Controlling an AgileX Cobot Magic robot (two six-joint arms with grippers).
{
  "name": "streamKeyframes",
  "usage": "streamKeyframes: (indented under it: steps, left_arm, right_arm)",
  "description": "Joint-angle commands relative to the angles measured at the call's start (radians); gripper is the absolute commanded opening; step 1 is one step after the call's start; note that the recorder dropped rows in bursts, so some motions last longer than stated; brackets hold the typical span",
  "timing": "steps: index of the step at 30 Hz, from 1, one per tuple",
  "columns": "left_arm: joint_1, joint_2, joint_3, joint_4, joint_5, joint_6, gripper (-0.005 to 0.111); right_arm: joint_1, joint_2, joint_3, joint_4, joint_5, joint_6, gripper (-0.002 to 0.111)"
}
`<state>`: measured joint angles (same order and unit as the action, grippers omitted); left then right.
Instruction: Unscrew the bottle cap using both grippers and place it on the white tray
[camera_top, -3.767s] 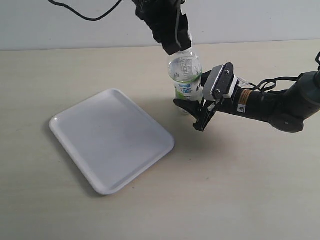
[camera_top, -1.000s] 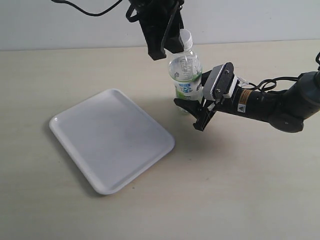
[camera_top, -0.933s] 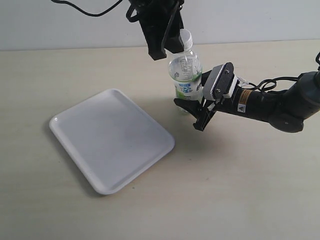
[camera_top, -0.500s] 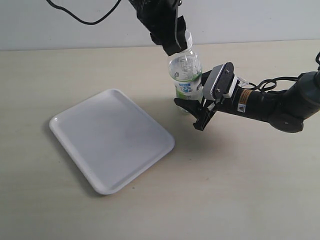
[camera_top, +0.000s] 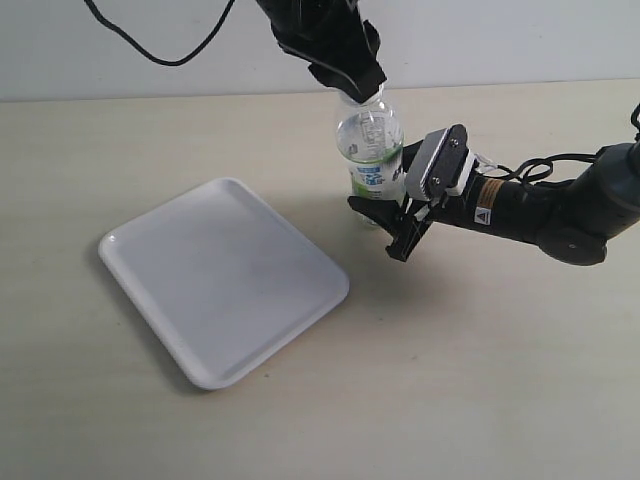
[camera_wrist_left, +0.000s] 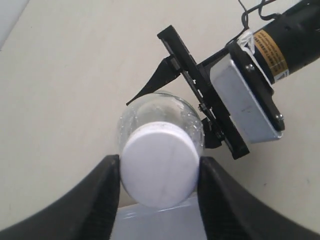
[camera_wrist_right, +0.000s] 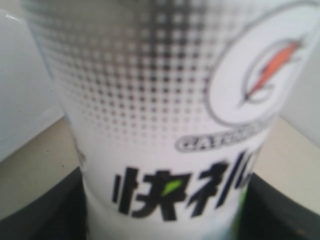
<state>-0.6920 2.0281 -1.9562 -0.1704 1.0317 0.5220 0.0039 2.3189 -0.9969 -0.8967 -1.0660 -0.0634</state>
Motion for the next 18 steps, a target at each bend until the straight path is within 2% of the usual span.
streamKeyframes:
  steps: [1,18]
  left_arm:
    - [-0.005,-0.013,-0.001,0.0,0.024,-0.065,0.0]
    - [-0.005,-0.018,-0.001,-0.026,0.04,-0.219,0.0]
  right_arm:
    - [-0.002,0.019,0.002,0.0,0.123,-0.015,0.0]
    - [-0.002,0.019,0.002,0.0,0.123,-0.011,0.0]
